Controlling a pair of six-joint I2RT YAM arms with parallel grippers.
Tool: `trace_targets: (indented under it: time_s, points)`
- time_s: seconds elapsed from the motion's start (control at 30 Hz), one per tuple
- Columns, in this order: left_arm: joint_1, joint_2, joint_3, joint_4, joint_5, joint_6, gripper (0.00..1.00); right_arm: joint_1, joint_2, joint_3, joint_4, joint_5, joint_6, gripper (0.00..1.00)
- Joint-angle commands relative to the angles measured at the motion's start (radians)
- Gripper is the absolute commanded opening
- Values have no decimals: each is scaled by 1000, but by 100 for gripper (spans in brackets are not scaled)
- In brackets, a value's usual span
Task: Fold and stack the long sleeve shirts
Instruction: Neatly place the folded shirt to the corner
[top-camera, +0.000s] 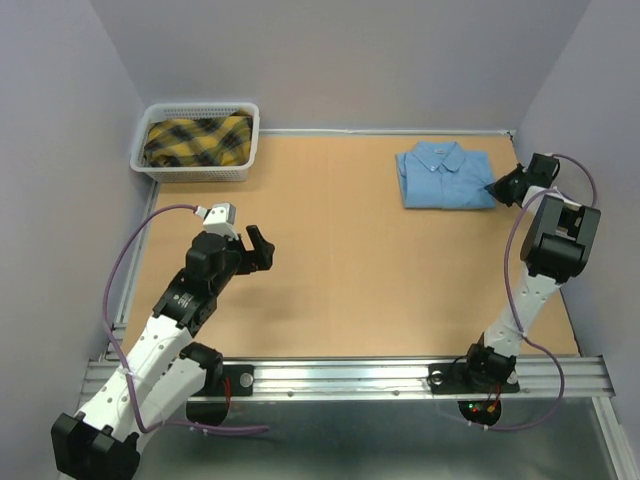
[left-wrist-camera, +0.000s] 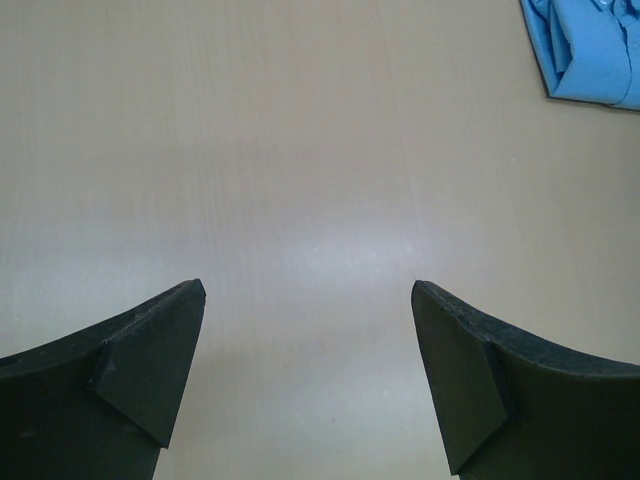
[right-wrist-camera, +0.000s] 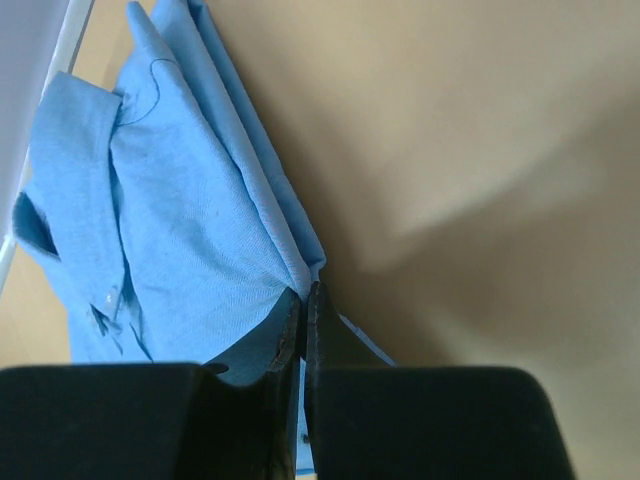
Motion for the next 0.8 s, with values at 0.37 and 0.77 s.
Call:
trace_targets:
  time_s: [0.37, 0.77]
  points:
    - [6, 44, 30, 34, -36, 19, 96, -45, 226, 417, -84, -25, -70, 14]
    - [6, 43, 26, 45, -21, 13, 96, 29, -47, 267, -107, 207, -219, 69]
